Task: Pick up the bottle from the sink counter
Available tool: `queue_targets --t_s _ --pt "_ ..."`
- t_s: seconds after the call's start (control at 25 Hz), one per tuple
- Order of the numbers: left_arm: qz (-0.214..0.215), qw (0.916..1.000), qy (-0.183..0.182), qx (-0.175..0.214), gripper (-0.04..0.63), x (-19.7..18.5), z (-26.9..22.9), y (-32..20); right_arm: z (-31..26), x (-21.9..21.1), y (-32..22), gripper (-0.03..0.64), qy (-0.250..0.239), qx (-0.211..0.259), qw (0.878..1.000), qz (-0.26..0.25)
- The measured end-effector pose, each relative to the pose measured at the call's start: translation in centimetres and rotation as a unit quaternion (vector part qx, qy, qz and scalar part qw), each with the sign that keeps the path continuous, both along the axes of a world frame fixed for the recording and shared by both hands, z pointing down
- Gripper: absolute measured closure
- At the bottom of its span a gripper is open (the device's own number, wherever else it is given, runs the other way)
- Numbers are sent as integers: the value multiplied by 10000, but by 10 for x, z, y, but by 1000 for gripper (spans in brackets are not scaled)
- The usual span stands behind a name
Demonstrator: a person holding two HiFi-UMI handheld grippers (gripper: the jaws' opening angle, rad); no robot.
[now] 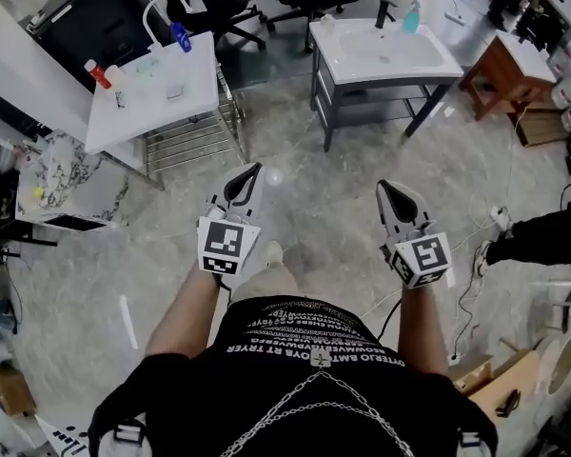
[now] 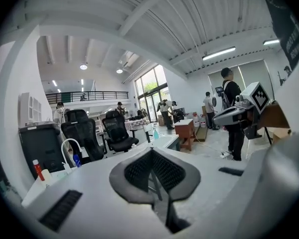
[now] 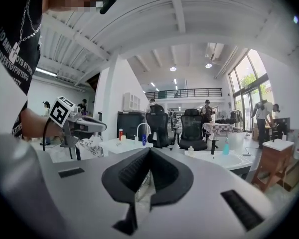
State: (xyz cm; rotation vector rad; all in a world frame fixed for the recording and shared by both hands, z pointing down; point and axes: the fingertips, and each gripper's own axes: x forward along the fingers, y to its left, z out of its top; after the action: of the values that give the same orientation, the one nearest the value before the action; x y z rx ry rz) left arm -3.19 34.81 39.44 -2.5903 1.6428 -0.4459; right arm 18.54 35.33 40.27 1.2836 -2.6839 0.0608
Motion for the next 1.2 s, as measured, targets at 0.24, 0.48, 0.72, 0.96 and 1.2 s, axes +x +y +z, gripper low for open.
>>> queue_targets --t_s 0.24,0.48,0.72,0.96,1.2 --pt "128 9998 122 76 591 -20 -11 -59 -6 -28 -46 620 99 -1 9999 64" --pt "463 9989 27 112 591 -41 -13 -119 -16 -68 -104 620 269 146 9993 190" --pt "660 9978 -33 42 591 -68 -6 -169 -20 -105 -151 620 509 279 9979 272" --pt "841 9963 6 179 591 -94 -10 -205 -21 -127 -189 620 583 343 9963 524" --pt "742 9971 149 79 591 -114 2 -223 -9 -121 -200 620 531 156 9945 892"
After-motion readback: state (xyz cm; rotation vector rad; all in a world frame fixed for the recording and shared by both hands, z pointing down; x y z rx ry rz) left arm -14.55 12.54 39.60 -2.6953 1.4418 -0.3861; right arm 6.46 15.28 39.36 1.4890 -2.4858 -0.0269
